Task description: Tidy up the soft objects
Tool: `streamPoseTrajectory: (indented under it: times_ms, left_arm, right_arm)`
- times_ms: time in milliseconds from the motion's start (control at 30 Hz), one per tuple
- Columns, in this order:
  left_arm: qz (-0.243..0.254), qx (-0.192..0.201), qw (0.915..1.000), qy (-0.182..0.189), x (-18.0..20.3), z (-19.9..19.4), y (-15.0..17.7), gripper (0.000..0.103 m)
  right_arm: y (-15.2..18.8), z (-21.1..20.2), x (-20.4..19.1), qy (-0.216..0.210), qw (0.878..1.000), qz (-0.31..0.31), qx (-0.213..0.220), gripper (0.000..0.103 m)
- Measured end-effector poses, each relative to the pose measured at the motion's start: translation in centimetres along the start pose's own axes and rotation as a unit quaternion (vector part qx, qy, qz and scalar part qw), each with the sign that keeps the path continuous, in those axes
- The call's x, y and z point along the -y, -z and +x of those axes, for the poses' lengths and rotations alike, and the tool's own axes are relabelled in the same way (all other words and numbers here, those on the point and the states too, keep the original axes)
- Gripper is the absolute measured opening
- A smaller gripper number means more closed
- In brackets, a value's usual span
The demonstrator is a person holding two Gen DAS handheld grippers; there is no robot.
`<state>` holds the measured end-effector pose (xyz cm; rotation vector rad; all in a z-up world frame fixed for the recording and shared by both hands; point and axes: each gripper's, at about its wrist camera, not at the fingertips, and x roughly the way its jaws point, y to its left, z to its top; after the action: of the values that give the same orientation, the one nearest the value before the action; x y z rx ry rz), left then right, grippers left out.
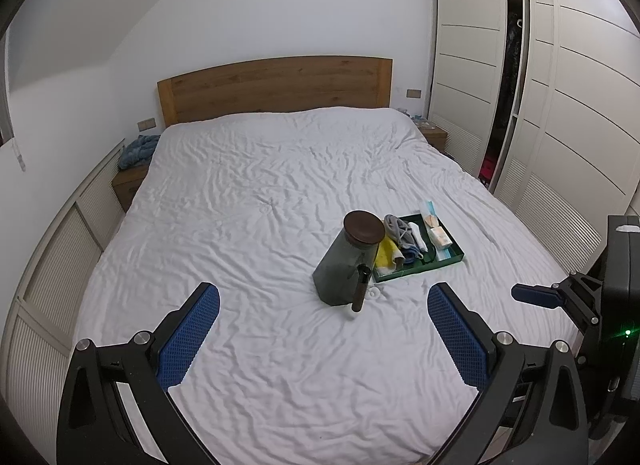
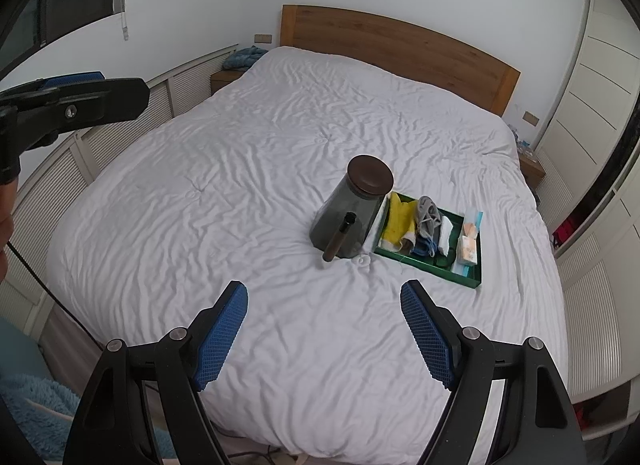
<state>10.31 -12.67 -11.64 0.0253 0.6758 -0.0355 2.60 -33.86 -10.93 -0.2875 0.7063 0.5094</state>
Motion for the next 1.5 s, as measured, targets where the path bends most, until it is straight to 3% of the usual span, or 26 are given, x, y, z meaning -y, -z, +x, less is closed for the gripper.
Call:
streamPoseTrajectory:
  times_ms: [1500]
  left_arm:
    - [0.001, 0.003, 1.0000, -0.002, -0.4, -0.4, 0.4, 0.102]
  right_arm:
    - [0.1, -0.1, -1.1, -0.006, 1.000, -0.004, -0.002, 0.080]
